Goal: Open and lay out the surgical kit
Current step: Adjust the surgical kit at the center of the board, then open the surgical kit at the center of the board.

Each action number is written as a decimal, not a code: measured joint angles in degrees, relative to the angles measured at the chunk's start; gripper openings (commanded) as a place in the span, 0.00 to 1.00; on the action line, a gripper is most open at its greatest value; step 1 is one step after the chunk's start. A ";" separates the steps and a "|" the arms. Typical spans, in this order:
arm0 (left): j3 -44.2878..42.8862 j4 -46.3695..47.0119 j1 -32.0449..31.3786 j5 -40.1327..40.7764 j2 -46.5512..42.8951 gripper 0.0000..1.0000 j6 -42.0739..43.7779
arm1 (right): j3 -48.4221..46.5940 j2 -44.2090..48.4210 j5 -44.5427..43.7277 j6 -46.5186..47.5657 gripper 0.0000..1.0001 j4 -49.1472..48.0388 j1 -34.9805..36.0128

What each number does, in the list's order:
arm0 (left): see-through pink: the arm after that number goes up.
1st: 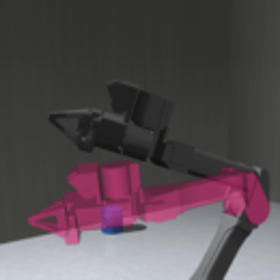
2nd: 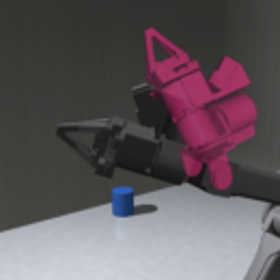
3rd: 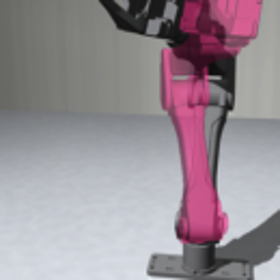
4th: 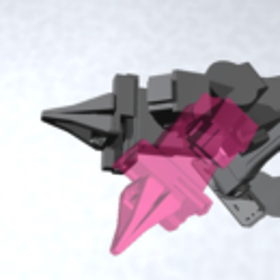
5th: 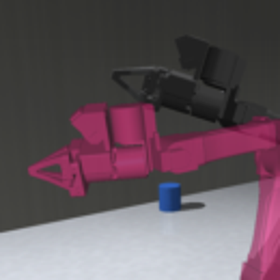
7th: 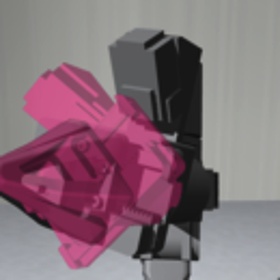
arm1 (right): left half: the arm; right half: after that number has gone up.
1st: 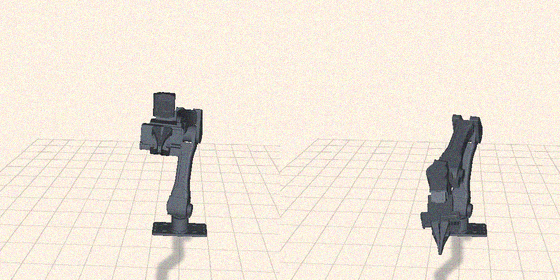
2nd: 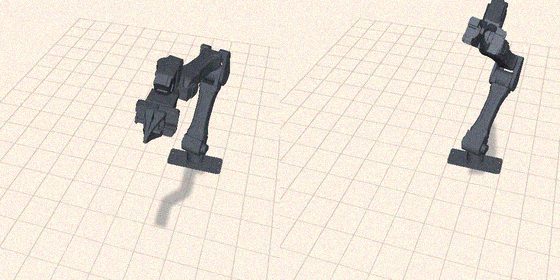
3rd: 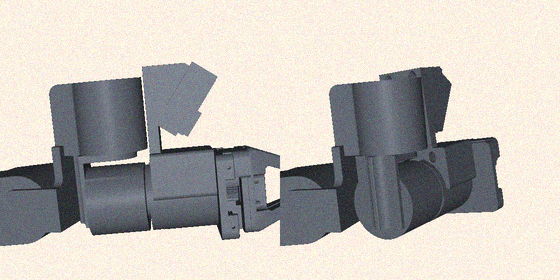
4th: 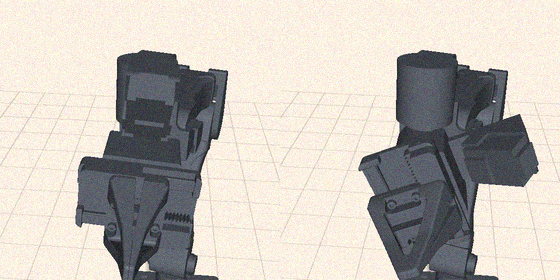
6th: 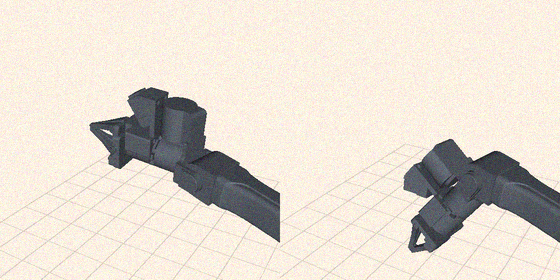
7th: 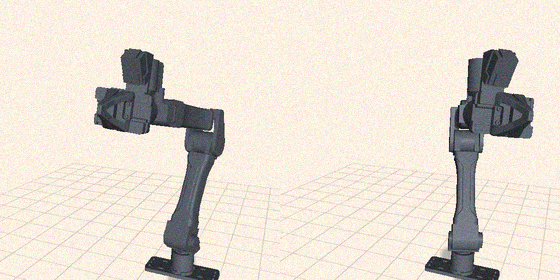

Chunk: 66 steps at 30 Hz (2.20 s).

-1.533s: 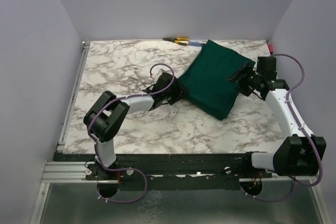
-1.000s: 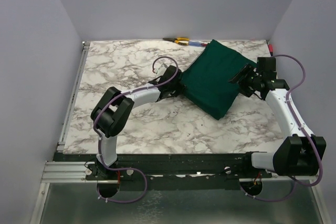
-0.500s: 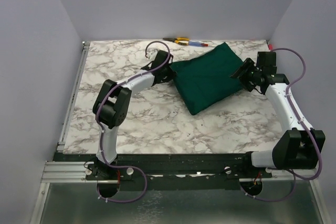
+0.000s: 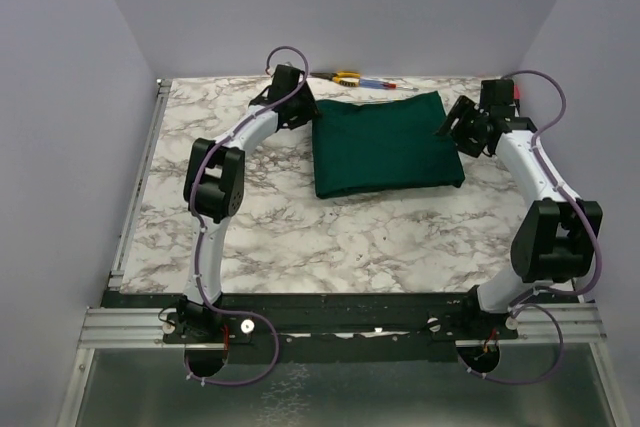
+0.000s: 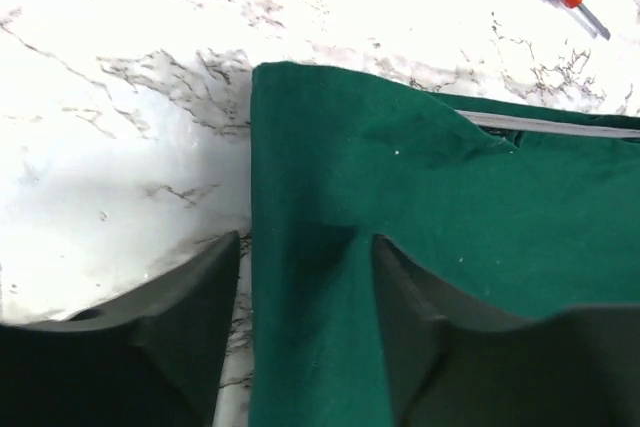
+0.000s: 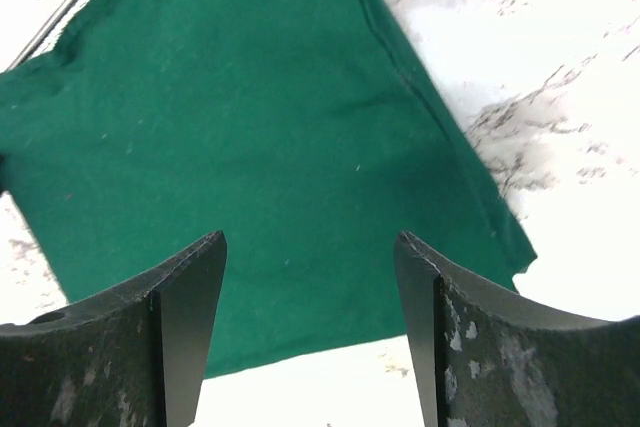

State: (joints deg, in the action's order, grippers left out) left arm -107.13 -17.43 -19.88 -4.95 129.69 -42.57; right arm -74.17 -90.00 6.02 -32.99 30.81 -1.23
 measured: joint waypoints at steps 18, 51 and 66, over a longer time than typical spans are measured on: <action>9.22 -0.94 0.31 -6.60 -4.81 0.64 8.50 | -17.31 -22.62 -6.49 12.57 0.54 1.92 -0.02; 0.79 13.88 2.01 -18.53 5.27 0.72 -5.51 | -22.32 -27.65 -0.39 12.04 0.69 -5.73 -1.05; 5.31 8.87 5.07 -10.91 -9.88 0.71 8.44 | 1.97 -1.09 -8.72 -1.05 0.70 0.44 -3.39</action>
State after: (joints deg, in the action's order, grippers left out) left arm -101.82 -8.56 -14.81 -15.86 119.81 -34.13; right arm -72.20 -91.09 -2.70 -34.04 31.24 -4.62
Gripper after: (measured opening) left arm 0.718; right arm 0.742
